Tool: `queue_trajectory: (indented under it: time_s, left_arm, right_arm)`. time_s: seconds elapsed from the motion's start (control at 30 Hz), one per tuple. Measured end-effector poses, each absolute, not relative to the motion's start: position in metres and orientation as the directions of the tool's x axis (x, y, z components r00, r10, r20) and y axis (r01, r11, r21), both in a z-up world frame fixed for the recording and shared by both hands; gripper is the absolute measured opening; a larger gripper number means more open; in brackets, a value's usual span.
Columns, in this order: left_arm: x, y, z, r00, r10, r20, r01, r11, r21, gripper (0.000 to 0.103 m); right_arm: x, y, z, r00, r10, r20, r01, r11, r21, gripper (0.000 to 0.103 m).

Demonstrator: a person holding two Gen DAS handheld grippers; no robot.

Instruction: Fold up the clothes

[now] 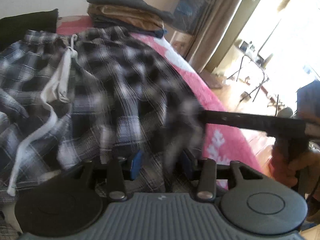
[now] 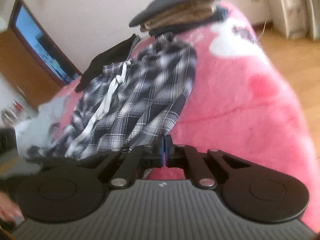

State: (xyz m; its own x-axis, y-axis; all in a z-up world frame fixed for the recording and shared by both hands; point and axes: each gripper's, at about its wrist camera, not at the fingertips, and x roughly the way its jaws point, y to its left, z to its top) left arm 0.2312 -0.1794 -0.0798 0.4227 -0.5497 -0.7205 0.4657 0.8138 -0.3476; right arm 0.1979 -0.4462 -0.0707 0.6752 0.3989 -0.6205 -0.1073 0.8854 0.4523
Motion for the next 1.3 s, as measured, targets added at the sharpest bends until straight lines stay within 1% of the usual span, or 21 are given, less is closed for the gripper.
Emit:
queue_trajectory:
  time_s: [0.07,0.13,0.23,0.3,0.37,0.5,0.53,0.57,0.63,0.67,0.77,0.8,0.83,0.9,0.97,1.0,1.03,1.17,1.3]
  left_arm:
    - [0.235,-0.173,-0.08,0.43,-0.537,-0.725,0.451,0.824,-0.343,0.045]
    - [0.238,-0.17,-0.082,0.44,-0.499,-0.747,0.43,0.847,-0.312,0.044]
    - [0.242,-0.166,-0.087,0.448,-0.465,-0.763,0.418,0.864,-0.281,0.042]
    - [0.242,-0.166,-0.086,0.45,-0.462,-0.764,0.42,0.865,-0.276,0.042]
    - [0.243,-0.167,-0.085,0.453,-0.457,-0.766,0.423,0.866,-0.266,0.042]
    - [0.243,-0.165,-0.081,0.464,-0.457,-0.759,0.422,0.867,-0.264,0.042]
    - [0.243,-0.164,-0.08,0.467,-0.457,-0.757,0.421,0.868,-0.265,0.042]
    - [0.243,-0.163,-0.079,0.47,-0.458,-0.754,0.419,0.868,-0.266,0.043]
    - [0.242,-0.161,-0.077,0.479,-0.463,-0.746,0.42,0.867,-0.269,0.044]
    - [0.243,-0.161,-0.076,0.482,-0.464,-0.743,0.418,0.867,-0.27,0.045]
    - [0.245,-0.16,-0.077,0.489,-0.46,-0.741,0.41,0.871,-0.27,0.045]
    - [0.247,-0.16,-0.077,0.491,-0.456,-0.743,0.406,0.874,-0.268,0.045]
    - [0.248,-0.159,-0.078,0.495,-0.45,-0.743,0.399,0.878,-0.265,0.045]
    - [0.249,-0.157,-0.079,0.503,-0.44,-0.743,0.389,0.884,-0.26,0.045]
    - [0.251,-0.155,-0.08,0.512,-0.426,-0.746,0.377,0.892,-0.25,0.045]
    - [0.252,-0.153,-0.081,0.516,-0.415,-0.749,0.368,0.897,-0.243,0.045]
    - [0.254,-0.15,-0.084,0.514,-0.404,-0.757,0.35,0.904,-0.245,0.044]
    - [0.261,-0.135,-0.092,0.504,-0.4,-0.766,0.29,0.913,-0.286,0.041]
    - [0.261,-0.132,-0.089,0.509,-0.396,-0.764,0.3,0.914,-0.274,0.041]
  right_arm:
    - [0.193,-0.444,-0.058,0.687,0.326,-0.65,-0.109,0.93,0.351,0.0]
    - [0.192,-0.438,-0.051,0.687,0.239,-0.686,-0.106,0.967,0.231,0.0]
    - [0.197,-0.425,-0.056,0.663,0.107,-0.74,-0.119,0.992,0.037,0.0]
    - [0.199,-0.415,-0.067,0.65,0.026,-0.759,-0.137,0.987,-0.084,0.0]
    - [0.202,-0.409,-0.077,0.641,-0.021,-0.768,-0.153,0.976,-0.154,0.0]
    - [0.206,-0.409,-0.078,0.631,-0.088,-0.771,-0.137,0.965,-0.222,0.0]
    - [0.208,-0.413,-0.077,0.625,-0.099,-0.774,-0.118,0.969,-0.218,0.0]
    - [0.211,-0.423,-0.074,0.618,-0.072,-0.783,-0.092,0.982,-0.163,0.0]
    - [0.214,-0.453,-0.066,0.616,0.043,-0.786,-0.026,0.999,0.034,0.001]
    - [0.215,-0.466,-0.062,0.623,0.098,-0.776,0.004,0.992,0.128,0.002]
    - [0.226,-0.492,-0.054,0.648,0.233,-0.725,0.046,0.939,0.342,0.004]
    - [0.233,-0.496,-0.055,0.644,0.271,-0.715,0.05,0.918,0.394,0.009]
    - [0.238,-0.496,-0.058,0.636,0.298,-0.712,0.054,0.903,0.426,0.018]
    - [0.25,-0.493,-0.067,0.606,0.348,-0.716,0.054,0.879,0.473,0.03]
    - [0.259,-0.484,-0.077,0.569,0.38,-0.729,0.058,0.866,0.496,0.03]
    - [0.258,-0.48,-0.079,0.568,0.37,-0.735,0.061,0.872,0.486,0.021]
    - [0.257,-0.477,-0.081,0.57,0.356,-0.741,0.065,0.879,0.472,0.002]
    - [0.253,-0.479,-0.083,0.586,0.293,-0.755,0.111,0.894,0.433,0.001]
    - [0.256,-0.479,-0.078,0.583,0.275,-0.765,0.117,0.903,0.414,0.004]
